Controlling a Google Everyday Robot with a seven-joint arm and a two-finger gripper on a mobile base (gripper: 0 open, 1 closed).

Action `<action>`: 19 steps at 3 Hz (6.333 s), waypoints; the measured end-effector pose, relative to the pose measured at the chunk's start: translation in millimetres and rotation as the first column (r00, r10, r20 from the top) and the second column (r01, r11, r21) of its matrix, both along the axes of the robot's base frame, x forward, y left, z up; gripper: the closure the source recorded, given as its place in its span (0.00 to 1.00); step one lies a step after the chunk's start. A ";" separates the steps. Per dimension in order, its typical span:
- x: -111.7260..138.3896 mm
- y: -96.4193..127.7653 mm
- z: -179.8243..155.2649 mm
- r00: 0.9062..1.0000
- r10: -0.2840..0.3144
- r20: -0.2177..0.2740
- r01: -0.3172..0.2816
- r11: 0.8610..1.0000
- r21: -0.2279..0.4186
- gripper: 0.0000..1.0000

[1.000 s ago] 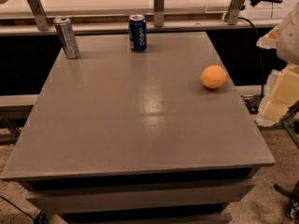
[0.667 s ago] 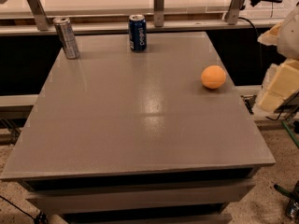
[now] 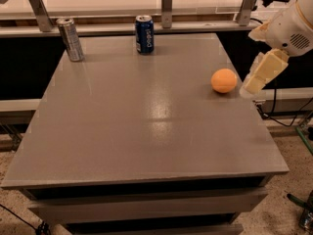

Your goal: Move orange near pepsi can

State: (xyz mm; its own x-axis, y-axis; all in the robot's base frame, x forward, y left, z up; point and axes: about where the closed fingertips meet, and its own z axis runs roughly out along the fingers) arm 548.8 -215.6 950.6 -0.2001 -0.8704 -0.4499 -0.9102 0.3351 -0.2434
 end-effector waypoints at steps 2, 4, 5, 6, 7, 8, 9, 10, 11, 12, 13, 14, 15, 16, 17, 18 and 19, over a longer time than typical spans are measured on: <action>46.2 6.1 -33.0 1.000 0.001 -0.017 0.001 0.996 0.090 0.00; 65.9 1.7 -86.9 0.998 -0.034 -0.062 0.039 0.996 0.082 0.25; 70.2 5.5 -103.0 0.997 -0.031 -0.074 0.036 0.997 0.075 0.48; 70.3 6.7 -104.3 0.997 -0.028 -0.076 0.034 0.997 0.075 0.71; 70.6 8.1 -105.9 0.997 -0.026 -0.079 0.032 0.997 0.076 0.94; 80.7 16.6 -98.4 0.999 -0.006 -0.054 0.011 0.996 0.090 1.00; 103.4 42.5 -81.1 0.998 0.062 -0.018 -0.059 0.989 0.136 1.00; 135.7 76.6 -62.6 0.992 0.126 0.028 -0.129 0.977 0.171 1.00; 168.7 103.1 -60.2 0.988 0.149 0.049 -0.156 0.968 0.198 1.00; 195.8 125.5 -70.3 0.985 0.156 0.070 -0.168 0.954 0.249 1.00; 213.0 145.9 -79.2 0.984 0.161 0.082 -0.178 0.942 0.286 1.00; 222.7 161.3 -81.8 0.982 0.165 0.091 -0.185 0.935 0.304 0.84; 228.7 175.4 -83.7 0.981 0.171 0.095 -0.193 0.930 0.314 0.60; 236.0 180.4 -89.6 0.983 0.161 0.092 -0.182 0.933 0.311 0.36; 240.3 178.3 -94.1 0.985 0.149 0.089 -0.169 0.937 0.306 0.13; 242.1 172.7 -95.0 0.986 0.139 0.092 -0.161 0.939 0.303 0.00; 242.1 172.8 -95.1 0.986 0.140 0.092 -0.161 0.939 0.303 0.00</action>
Offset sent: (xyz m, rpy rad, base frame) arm 0.0735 0.0039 -0.0631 0.1342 0.0351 -0.0115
